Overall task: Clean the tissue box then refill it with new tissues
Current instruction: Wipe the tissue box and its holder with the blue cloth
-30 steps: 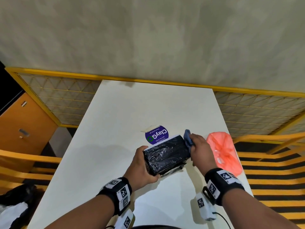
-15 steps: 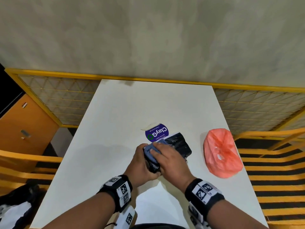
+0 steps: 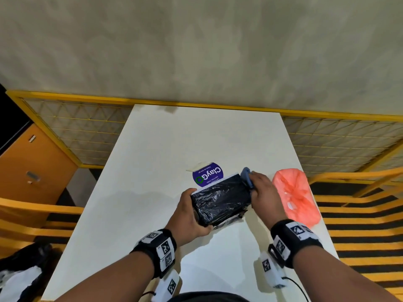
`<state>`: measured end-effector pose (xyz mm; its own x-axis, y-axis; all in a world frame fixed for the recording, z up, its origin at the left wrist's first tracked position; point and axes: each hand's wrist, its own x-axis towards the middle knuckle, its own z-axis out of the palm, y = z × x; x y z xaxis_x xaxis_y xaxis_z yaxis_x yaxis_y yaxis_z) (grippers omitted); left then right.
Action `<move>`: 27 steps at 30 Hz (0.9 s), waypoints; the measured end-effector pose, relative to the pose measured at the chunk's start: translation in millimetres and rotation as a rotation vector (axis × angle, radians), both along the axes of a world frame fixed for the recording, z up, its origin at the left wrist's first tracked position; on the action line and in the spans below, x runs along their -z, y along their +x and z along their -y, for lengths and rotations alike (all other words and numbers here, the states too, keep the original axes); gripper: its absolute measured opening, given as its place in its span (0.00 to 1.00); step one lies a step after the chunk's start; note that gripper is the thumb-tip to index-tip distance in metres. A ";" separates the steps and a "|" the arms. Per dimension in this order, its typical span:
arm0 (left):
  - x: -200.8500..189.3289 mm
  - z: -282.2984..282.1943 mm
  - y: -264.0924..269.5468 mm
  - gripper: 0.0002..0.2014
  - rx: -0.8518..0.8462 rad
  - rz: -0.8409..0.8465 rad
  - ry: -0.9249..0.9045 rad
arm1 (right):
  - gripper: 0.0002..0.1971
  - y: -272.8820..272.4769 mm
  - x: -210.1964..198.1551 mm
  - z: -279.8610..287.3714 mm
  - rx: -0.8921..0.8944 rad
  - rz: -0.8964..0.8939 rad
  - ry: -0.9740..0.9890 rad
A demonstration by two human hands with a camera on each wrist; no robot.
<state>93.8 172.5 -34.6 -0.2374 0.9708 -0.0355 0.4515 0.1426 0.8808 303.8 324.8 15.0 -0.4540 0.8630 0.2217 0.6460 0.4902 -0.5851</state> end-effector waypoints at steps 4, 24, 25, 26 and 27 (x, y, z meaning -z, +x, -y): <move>-0.9 0.0 -0.1 0.55 0.004 -0.008 -0.007 | 0.29 -4.8 -21.5 1.6 0.068 -0.091 0.077; -5.8 2.0 0.1 0.55 0.004 0.010 -0.069 | 0.27 -9.1 -6.2 15.5 -0.032 -0.053 -0.024; -7.6 2.2 -0.4 0.55 0.012 0.014 -0.081 | 0.27 -8.2 -6.9 11.9 -0.024 -0.056 -0.054; -9.7 3.2 -0.8 0.55 0.022 0.021 -0.095 | 0.27 -6.6 -7.7 8.9 -0.016 -0.055 -0.089; -13.0 4.0 -1.6 0.56 0.032 0.030 -0.107 | 0.26 -4.4 -8.2 5.1 0.006 -0.060 -0.134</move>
